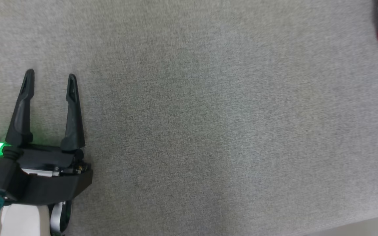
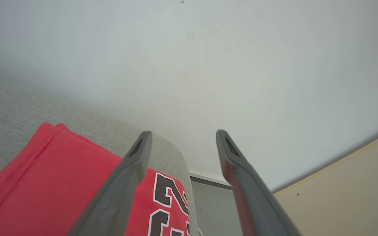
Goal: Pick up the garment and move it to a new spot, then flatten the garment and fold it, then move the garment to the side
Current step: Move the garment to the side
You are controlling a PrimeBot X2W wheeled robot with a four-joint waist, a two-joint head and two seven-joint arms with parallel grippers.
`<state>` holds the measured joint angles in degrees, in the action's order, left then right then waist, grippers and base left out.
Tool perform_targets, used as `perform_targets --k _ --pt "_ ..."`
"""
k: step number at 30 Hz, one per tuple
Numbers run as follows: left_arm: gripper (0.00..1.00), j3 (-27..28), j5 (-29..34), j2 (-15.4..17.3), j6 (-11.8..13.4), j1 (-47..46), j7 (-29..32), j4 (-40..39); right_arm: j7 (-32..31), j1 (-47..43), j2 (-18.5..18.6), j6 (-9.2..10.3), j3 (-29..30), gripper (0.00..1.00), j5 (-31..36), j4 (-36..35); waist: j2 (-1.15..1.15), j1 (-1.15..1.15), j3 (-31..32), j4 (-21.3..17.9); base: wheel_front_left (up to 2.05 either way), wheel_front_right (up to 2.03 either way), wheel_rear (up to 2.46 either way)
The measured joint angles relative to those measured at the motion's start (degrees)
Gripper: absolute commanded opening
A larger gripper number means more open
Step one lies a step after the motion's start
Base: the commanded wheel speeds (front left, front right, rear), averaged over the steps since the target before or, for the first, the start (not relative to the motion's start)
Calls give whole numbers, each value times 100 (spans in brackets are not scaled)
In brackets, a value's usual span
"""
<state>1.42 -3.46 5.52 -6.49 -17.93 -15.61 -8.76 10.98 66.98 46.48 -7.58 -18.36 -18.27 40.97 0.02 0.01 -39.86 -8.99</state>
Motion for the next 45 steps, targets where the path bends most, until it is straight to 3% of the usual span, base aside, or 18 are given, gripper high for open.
perform_targets --k 4,10,18,26,36,45 --pt "100 93 -58 -64 26 110 18 143 197 -269 -225 0 90 100 33 -145 0 0 214 18 0 0 0" --pt "100 412 -168 -118 94 593 47 335 374 -1017 -951 1 469 100 134 -771 0 0 743 32 0 0 0" --pt "100 722 -211 -165 92 1059 48 504 412 -2536 -2049 1 1114 100 380 -1937 0 -1 1488 3 0 0 0" --pt "100 731 -220 -211 42 1235 48 770 414 -4133 -2853 1 1461 100 528 -2783 -1 -2 2159 83 0 0 0" --pt "100 543 -220 -246 -9 1447 48 1157 414 -5797 -3546 1 1864 100 553 -3339 -2 -2 2794 497 0 0 0" --pt "100 413 -229 -258 40 1754 48 1361 414 -6288 -3842 1 1674 100 588 -3317 -2 -3 3260 784 0 0 0"
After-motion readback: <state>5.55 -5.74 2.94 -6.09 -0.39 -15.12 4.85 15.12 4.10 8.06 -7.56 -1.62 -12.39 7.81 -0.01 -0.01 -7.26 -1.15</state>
